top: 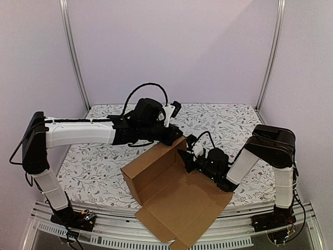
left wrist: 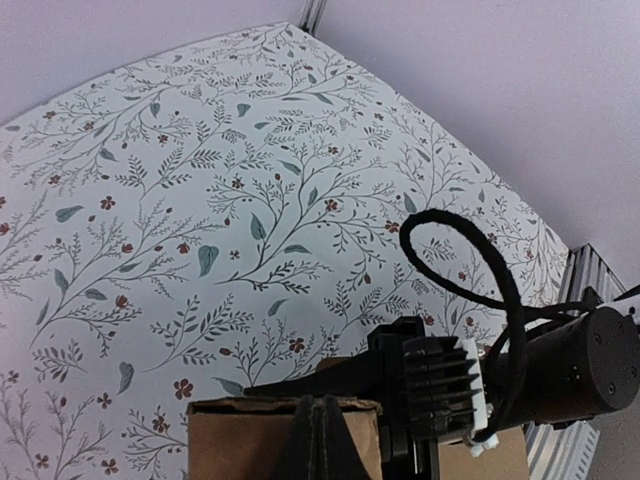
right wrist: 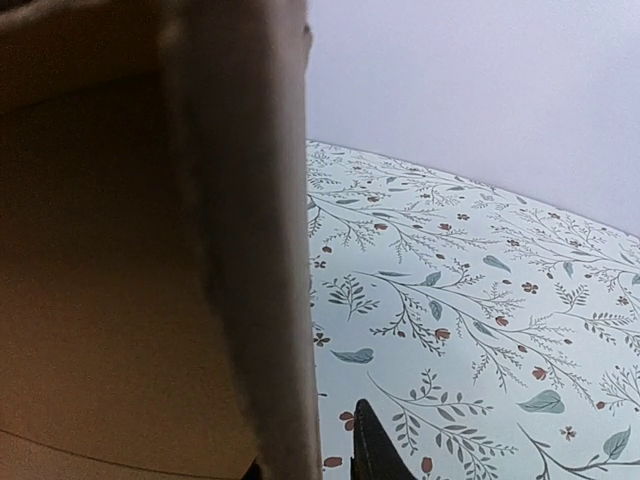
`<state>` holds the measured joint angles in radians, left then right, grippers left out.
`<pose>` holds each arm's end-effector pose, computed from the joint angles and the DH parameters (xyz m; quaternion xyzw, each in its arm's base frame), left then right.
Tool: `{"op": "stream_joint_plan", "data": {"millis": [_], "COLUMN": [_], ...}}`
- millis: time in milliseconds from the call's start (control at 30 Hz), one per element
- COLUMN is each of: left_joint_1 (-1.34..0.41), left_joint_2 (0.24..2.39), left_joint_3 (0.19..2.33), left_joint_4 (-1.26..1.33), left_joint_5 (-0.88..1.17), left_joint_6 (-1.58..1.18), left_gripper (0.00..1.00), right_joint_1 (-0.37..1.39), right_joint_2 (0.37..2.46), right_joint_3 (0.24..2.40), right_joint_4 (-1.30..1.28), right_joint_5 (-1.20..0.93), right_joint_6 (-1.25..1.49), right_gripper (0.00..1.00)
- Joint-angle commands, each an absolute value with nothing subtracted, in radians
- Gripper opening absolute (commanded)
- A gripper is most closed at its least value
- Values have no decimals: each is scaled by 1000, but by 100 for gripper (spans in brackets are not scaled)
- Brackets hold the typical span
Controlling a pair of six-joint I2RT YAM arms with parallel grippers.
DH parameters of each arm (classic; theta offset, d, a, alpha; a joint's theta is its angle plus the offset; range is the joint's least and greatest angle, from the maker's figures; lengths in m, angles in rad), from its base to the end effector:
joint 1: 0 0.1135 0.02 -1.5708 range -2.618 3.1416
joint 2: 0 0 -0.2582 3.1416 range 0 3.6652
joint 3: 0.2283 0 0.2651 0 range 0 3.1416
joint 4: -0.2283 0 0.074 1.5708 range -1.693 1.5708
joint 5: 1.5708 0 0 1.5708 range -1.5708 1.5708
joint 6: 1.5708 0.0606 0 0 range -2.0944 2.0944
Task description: Fold the paper box
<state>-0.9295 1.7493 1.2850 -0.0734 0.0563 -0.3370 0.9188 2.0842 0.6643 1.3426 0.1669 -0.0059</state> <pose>0.2600 -0.3539 0.2367 0.2670 0.8273 -0.3119 0.3835 0.2376 0.2946 0.0818 -0.2755 0.6798 0.2434 0.6346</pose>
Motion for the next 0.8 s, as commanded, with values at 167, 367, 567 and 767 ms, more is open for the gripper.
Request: {"op": "stream_joint_plan", "data": {"millis": [167,367,567,767], "left_joint_1": [-934,-935,-930,-895], "left_joint_2": [1743,1715,1582,1453], "left_joint_3": [1249,1255,1246,1182], "left_joint_4": [-186,-178,-178,-173], "left_joint_5": [47,67,5,-109], "left_joint_6": [-340,-339,-310,-303], "left_gripper": [0,10,47,53], "right_joint_1": [926,930,936,940], "right_joint_2": [2093,2101,2105,2103], "right_joint_3": [666,676,672,671], "right_joint_4": [1406,1405,1406,1405], "right_joint_5": [189,185,179,172], "right_joint_6": [20,20,14,15], "right_gripper": [0,0,0,0]}}
